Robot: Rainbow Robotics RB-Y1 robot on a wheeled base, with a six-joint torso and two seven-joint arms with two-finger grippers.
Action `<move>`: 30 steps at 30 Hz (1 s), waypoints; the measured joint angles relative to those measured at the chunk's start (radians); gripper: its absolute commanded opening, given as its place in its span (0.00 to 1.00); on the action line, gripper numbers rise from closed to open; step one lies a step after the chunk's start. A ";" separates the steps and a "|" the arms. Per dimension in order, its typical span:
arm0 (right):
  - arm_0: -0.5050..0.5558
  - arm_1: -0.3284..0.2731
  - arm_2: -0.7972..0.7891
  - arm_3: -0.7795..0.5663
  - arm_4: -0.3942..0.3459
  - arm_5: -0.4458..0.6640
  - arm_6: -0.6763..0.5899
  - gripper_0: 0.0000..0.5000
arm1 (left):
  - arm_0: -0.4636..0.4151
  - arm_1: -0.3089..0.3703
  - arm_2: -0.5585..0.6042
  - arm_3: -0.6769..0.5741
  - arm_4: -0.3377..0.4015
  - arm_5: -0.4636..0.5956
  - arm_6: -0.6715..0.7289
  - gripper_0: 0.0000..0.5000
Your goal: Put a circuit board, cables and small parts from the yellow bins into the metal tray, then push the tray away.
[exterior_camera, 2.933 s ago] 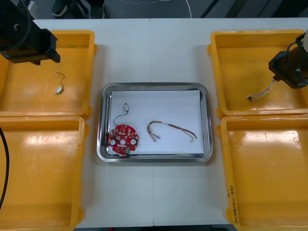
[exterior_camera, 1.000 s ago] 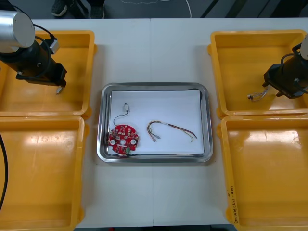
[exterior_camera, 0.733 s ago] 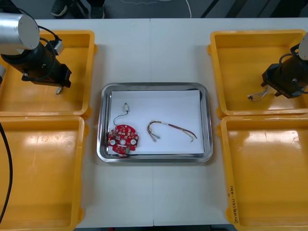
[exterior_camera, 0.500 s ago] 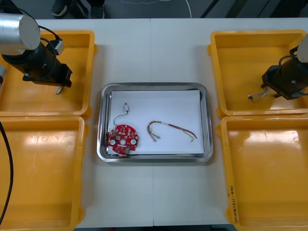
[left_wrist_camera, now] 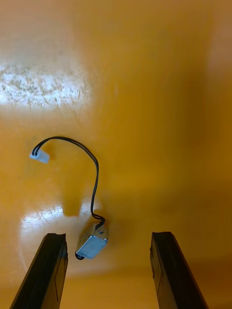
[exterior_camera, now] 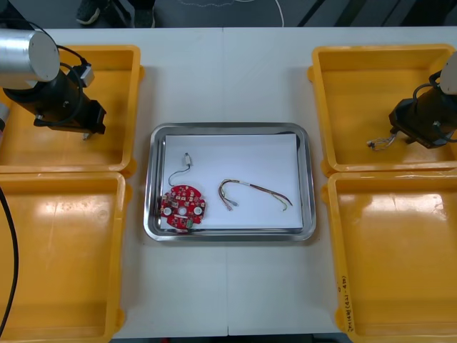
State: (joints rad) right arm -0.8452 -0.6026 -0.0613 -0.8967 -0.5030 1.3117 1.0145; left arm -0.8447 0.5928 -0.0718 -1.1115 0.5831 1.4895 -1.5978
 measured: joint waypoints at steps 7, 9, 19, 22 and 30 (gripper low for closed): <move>-0.002 0.000 0.000 0.005 0.000 -0.001 0.000 0.00 | 0.019 0.000 0.000 0.000 0.000 -0.020 -0.001 1.00; -0.002 0.000 0.000 0.006 0.000 -0.001 0.000 0.00 | 0.024 0.000 0.001 0.000 0.000 -0.027 -0.001 1.00; -0.007 0.000 0.000 0.012 0.000 0.001 0.000 0.00 | 0.033 0.000 0.001 0.001 -0.002 -0.050 -0.002 1.00; -0.020 0.000 0.000 0.018 0.000 0.042 0.000 0.00 | 0.034 0.000 0.001 0.001 -0.002 -0.057 -0.002 1.00; -0.058 -0.001 0.000 -0.041 0.000 0.200 0.156 0.00 | 0.038 -0.002 0.001 0.001 -0.008 -0.058 -0.002 0.98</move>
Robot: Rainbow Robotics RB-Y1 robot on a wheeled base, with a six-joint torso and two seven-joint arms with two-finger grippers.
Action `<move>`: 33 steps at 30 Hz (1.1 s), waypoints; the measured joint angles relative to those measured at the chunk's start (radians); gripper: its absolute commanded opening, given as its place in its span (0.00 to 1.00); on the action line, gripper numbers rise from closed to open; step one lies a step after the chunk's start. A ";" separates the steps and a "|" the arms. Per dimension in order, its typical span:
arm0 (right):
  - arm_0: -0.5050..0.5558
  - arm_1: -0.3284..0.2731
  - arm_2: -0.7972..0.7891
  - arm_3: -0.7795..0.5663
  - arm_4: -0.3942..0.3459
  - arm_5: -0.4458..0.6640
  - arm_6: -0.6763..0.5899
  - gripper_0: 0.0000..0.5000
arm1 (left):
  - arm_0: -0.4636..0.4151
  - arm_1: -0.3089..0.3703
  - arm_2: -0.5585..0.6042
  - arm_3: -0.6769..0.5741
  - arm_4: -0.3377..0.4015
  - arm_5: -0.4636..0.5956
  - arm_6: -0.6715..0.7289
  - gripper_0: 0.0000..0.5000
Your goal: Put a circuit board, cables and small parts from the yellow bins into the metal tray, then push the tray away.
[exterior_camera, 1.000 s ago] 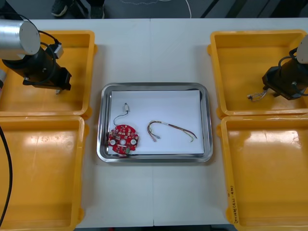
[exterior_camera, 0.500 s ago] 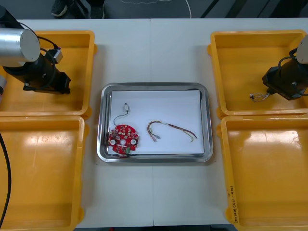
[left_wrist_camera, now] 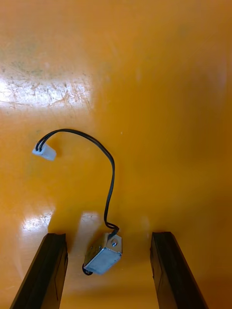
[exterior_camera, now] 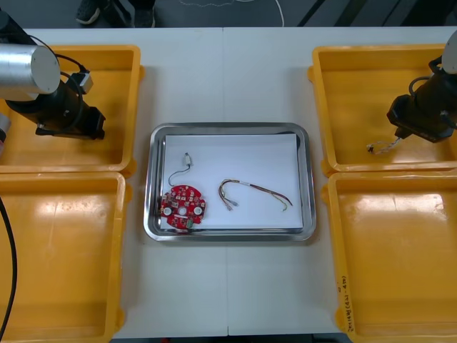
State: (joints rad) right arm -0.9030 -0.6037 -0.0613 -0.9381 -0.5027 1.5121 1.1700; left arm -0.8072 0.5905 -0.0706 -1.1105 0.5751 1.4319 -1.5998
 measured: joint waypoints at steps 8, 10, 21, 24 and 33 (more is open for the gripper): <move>0.000 -0.002 0.000 -0.136 -0.002 0.087 0.089 0.00 | 0.004 -0.001 0.000 0.000 -0.007 -0.001 0.000 0.00; 0.000 -0.002 0.000 -0.161 -0.004 0.108 0.168 0.00 | 0.005 -0.001 0.000 0.000 -0.008 -0.003 0.000 0.00; 0.000 -0.002 0.079 -0.335 -0.025 0.201 0.254 0.00 | 0.005 -0.004 0.009 0.000 -0.017 -0.001 0.000 0.00; 0.000 -0.003 0.111 -0.379 -0.063 0.224 0.255 0.00 | 0.003 -0.005 0.034 0.000 -0.018 0.026 0.000 0.00; 0.000 -0.003 0.135 -0.482 -0.189 0.300 0.254 0.00 | -0.047 -0.003 0.107 -0.018 -0.022 0.233 0.000 0.00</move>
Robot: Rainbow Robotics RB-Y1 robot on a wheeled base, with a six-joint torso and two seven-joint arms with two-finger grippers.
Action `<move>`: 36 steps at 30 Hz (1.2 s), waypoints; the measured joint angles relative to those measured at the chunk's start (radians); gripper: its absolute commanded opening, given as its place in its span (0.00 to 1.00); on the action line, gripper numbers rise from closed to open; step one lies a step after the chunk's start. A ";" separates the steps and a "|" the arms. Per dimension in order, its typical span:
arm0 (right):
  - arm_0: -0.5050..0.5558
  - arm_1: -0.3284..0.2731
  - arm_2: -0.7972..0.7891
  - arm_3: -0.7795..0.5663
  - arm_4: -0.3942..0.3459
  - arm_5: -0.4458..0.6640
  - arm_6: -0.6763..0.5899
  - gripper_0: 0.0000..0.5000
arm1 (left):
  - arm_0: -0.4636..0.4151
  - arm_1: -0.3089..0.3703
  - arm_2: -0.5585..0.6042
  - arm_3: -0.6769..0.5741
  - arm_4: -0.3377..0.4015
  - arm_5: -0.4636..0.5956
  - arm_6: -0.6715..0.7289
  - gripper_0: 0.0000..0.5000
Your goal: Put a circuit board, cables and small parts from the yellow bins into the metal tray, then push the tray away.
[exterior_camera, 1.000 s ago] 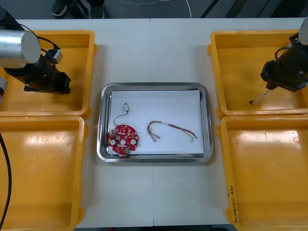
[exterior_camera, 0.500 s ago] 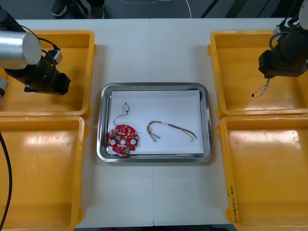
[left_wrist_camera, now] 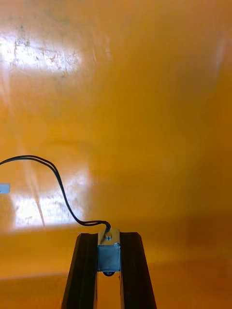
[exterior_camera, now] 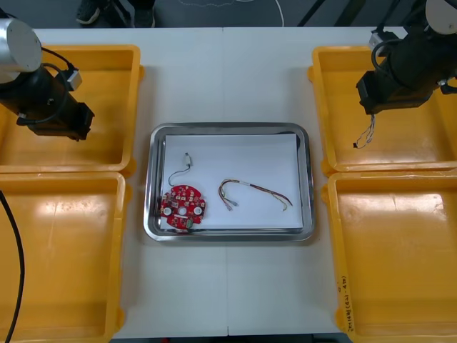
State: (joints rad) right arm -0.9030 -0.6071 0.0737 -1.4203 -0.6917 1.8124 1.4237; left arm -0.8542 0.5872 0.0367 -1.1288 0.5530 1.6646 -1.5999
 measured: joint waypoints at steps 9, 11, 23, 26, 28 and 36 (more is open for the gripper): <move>0.004 -0.001 0.096 -0.116 -0.045 0.001 -0.122 0.00 | -0.006 0.000 0.124 -0.171 -0.006 0.167 0.000 0.00; 0.013 -0.001 0.103 -0.139 -0.045 -0.004 -0.122 0.00 | -0.006 0.000 0.150 -0.208 -0.006 0.196 0.001 0.00; 0.070 0.000 0.125 -0.229 -0.030 -0.006 -0.122 0.00 | -0.006 0.000 0.135 -0.402 0.016 0.247 0.244 0.00; 0.074 0.005 0.126 -0.229 -0.012 -0.006 -0.122 0.00 | -0.006 0.000 0.095 -0.434 0.022 0.247 0.431 0.00; 0.075 0.008 0.135 -0.230 0.000 -0.008 -0.122 0.00 | -0.006 0.000 0.064 -0.452 0.025 0.247 0.543 0.00; 0.075 0.021 0.264 -0.312 0.059 -0.048 -0.121 0.00 | -0.006 -0.009 -0.041 -0.526 0.026 0.247 0.629 0.00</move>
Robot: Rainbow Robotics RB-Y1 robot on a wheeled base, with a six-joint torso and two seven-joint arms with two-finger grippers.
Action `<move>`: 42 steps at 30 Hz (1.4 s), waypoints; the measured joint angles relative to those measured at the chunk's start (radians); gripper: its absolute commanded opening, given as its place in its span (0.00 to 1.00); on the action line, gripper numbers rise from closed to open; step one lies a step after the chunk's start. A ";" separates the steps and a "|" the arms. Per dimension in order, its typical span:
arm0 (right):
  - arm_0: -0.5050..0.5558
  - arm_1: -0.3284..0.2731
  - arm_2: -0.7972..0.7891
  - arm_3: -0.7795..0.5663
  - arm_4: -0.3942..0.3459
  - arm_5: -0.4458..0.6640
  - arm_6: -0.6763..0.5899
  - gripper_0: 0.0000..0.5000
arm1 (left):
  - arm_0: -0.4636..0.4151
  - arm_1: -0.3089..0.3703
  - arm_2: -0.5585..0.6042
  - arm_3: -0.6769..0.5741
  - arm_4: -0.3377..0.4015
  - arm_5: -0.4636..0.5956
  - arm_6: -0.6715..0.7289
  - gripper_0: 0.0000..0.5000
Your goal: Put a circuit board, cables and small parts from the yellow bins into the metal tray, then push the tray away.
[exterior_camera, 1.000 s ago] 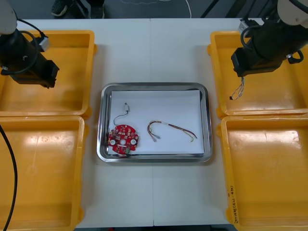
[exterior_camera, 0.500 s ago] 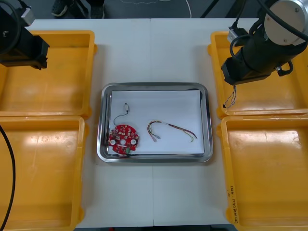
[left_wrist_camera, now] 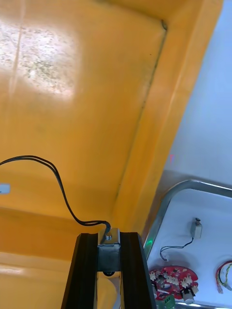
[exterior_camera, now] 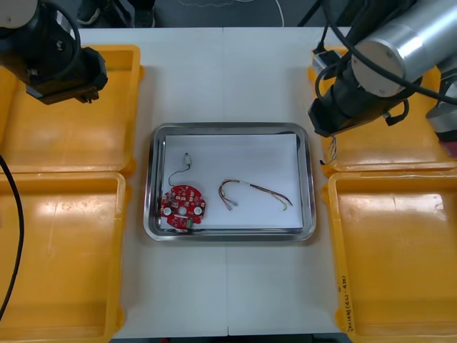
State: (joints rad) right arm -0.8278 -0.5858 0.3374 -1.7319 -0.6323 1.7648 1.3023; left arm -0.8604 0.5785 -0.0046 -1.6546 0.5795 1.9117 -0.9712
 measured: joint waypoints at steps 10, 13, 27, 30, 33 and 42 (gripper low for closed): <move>0.000 0.036 0.084 -0.081 0.022 -0.007 0.064 0.00 | 0.000 -0.026 -0.015 -0.039 -0.004 0.000 0.000 0.00; 0.000 0.045 0.115 -0.084 0.039 -0.028 0.114 0.00 | 0.000 -0.026 -0.015 -0.039 -0.004 0.000 0.000 0.00; -0.001 0.085 0.201 -0.083 0.089 -0.134 0.429 0.00 | 0.000 -0.026 -0.015 -0.039 -0.004 0.000 0.000 0.00; -0.005 0.101 0.206 -0.078 0.095 -0.147 0.507 0.00 | 0.000 -0.026 -0.015 -0.039 -0.004 0.000 0.000 0.00; -0.013 0.119 0.210 -0.073 0.110 -0.157 0.540 0.00 | 0.000 -0.026 -0.015 -0.039 -0.004 0.000 0.000 0.00; -0.026 0.149 0.232 -0.033 0.125 -0.212 0.722 0.00 | 0.000 -0.026 -0.015 -0.039 -0.003 0.000 0.000 0.00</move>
State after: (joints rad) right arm -0.8533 -0.4371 0.5698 -1.7652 -0.5076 1.5529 2.0240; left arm -0.8605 0.5526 -0.0196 -1.6933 0.5760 1.9121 -0.9710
